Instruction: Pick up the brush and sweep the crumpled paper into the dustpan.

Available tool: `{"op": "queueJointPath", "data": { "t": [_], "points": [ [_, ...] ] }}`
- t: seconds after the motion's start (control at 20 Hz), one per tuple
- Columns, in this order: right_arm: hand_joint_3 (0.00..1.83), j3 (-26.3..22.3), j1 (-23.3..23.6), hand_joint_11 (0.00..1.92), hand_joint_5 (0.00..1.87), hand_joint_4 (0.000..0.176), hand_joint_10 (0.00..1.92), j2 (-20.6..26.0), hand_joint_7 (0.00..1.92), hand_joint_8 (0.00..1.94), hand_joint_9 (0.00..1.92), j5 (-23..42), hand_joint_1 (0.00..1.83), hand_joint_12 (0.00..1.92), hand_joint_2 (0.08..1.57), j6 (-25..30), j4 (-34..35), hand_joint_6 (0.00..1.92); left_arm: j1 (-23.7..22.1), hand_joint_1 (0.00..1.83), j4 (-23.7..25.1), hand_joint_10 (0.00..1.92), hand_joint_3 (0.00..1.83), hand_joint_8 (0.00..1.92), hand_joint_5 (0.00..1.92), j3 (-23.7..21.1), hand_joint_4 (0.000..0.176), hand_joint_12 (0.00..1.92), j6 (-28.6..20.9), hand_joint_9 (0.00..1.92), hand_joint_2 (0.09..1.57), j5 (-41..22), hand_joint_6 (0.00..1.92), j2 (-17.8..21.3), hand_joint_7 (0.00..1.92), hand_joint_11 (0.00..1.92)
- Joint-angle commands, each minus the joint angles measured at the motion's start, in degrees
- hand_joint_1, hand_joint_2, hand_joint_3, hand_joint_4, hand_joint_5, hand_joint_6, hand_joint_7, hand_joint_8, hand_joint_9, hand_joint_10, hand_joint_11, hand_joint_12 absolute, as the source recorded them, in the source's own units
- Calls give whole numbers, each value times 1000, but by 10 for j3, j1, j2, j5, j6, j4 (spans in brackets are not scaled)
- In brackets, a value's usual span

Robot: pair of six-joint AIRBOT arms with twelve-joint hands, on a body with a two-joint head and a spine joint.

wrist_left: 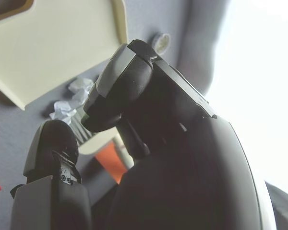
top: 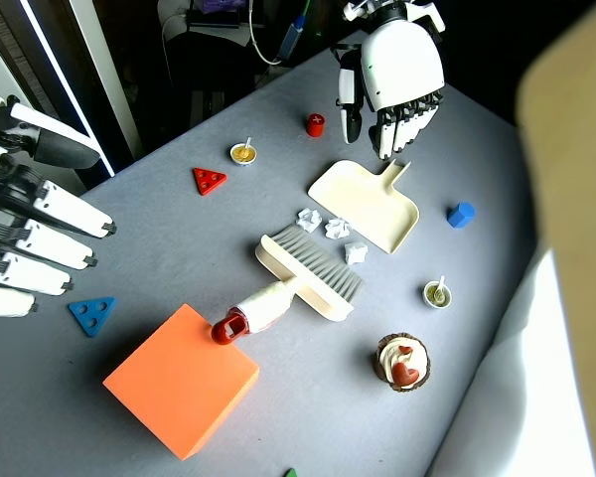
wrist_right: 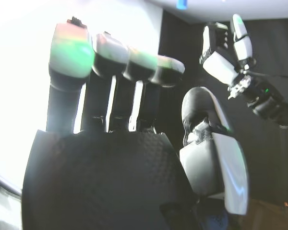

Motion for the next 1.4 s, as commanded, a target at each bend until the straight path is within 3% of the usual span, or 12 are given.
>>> {"op": "queueJointPath", "data": {
  "t": [0.0, 0.15, 0.4, 0.45, 0.5, 0.65, 0.75, 0.85, 0.9, 1.0, 1.15, 1.35],
  "points": [
    [3, 2, 9, 154, 133, 0, 0, 6, 181, 1, 192, 51, 0, 43, 919, 0, 4, 1, -5, 0, 16, 9, 18, 5, 154, 2, 0, 43, 2, 169, 880, -11, 6, 6, 183, 147],
    [0, -3, 9, 265, 207, 0, 9, 10, 252, 7, 267, 41, 0, 55, 930, -13, 4, 6, -4, 0, 13, 0, 9, 0, 128, 3, 0, 29, 2, 148, 873, -7, 0, 5, 153, 127],
    [1, -25, 12, 244, 177, 0, 3, 14, 221, 0, 236, 29, 0, 34, 943, -104, -19, 1, 3, 0, 15, 0, 7, 0, 117, 12, 0, 22, 2, 145, 884, -13, 0, 6, 151, 121],
    [1, -26, 12, 254, 178, 0, 5, 15, 224, 1, 242, 28, 0, 37, 944, -39, -81, 1, 5, 0, 13, 0, 5, 0, 110, 12, 0, 20, 2, 145, 883, -11, 0, 6, 149, 120],
    [5, -24, 16, 254, 200, 0, 11, 15, 249, 10, 261, 23, 0, 34, 955, 64, -176, 9, 6, 0, 12, 1, 7, 1, 99, 12, 0, 17, 2, 148, 889, -7, 0, 6, 153, 113],
    [4, -16, 29, 264, 173, 0, 3, 11, 230, 2, 255, -2, 0, 32, 958, 426, -491, 1, 8, 24, 18, 0, 14, 0, 105, 20, 0, 21, 2, 142, 914, -3, 3, 0, 152, 129],
    [1, -17, 30, 228, 146, 0, 0, 8, 203, 0, 231, -35, 0, 13, 954, 584, -647, 0, 8, 97, 28, 0, 16, 0, 76, 29, 0, 16, 0, 127, 936, -6, 0, -5, 126, 122],
    [0, -27, 30, 247, 173, 0, 11, 8, 227, 11, 255, -68, 0, 19, 951, 810, -906, 13, 13, 243, 85, 0, 17, 0, 57, 40, 0, 18, -59, 123, 963, -7, 0, -8, 111, 131],
    [0, -31, 29, 249, 173, 0, 13, 8, 234, 13, 263, -78, 0, 19, 940, 882, -989, 11, 16, 319, 112, 3, 14, 2, 60, 43, 0, 20, -89, 129, 968, -7, 2, -9, 114, 140],
    [0, -37, 28, 250, 181, 0, 12, 9, 242, 14, 264, -99, 0, 18, 945, 920, -1027, 13, 27, 462, 186, 1, 12, 1, 43, 50, 0, 20, -175, 125, 982, -3, 1, -9, 99, 144],
    [4, -35, 28, 236, 167, 0, 12, 9, 232, 12, 245, -116, 0, 14, 958, 920, -1022, 11, 47, 717, 215, 0, 0, 0, 11, 53, 0, 11, -224, 102, 949, 5, 0, -7, 54, 128],
    [2, -42, 27, 212, 150, 0, 1, 9, 200, 1, 220, -146, 0, 2, 959, 920, -1051, 2, 79, 790, 260, 6, 0, 12, 6, 54, 0, 11, -300, 123, 942, 14, 2, -7, 93, 132]
  ]
}}
